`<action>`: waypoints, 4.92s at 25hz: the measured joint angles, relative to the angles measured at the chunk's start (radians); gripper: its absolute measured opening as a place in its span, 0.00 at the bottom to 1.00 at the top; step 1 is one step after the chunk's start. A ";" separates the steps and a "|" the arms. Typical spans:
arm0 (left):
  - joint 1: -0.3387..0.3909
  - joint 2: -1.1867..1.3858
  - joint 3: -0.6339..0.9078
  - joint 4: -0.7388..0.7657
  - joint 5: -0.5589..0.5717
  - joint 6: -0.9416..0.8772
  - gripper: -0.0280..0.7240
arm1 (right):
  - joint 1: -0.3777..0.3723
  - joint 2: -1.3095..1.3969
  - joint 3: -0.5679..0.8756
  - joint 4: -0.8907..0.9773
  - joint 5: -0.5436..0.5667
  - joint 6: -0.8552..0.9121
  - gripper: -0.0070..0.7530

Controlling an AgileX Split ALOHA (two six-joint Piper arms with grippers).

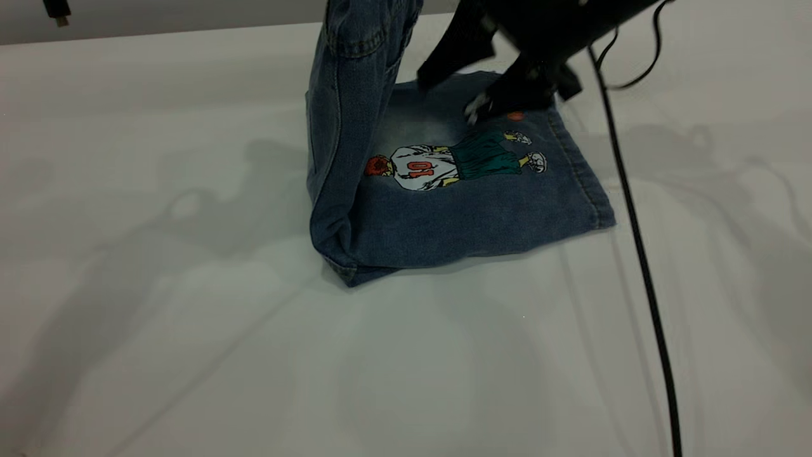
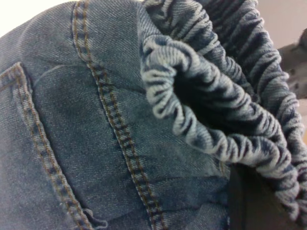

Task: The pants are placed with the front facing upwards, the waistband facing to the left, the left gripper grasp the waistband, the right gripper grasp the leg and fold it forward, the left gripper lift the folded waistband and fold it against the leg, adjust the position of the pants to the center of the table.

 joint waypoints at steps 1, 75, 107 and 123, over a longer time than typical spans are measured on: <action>0.000 0.000 0.000 0.000 0.000 0.000 0.24 | -0.013 -0.011 0.000 -0.010 0.000 0.000 0.65; 0.212 -0.373 -0.111 -0.044 -0.027 0.248 0.81 | 0.323 -0.057 -0.151 -1.299 -0.245 1.112 0.64; 0.212 -0.375 -0.111 -0.048 0.001 0.265 0.78 | 0.403 -0.051 -0.168 -1.329 0.089 1.173 0.64; 0.212 -0.670 -0.111 0.461 -0.003 -0.062 0.78 | 0.403 -0.679 -0.169 -1.322 0.311 0.938 0.61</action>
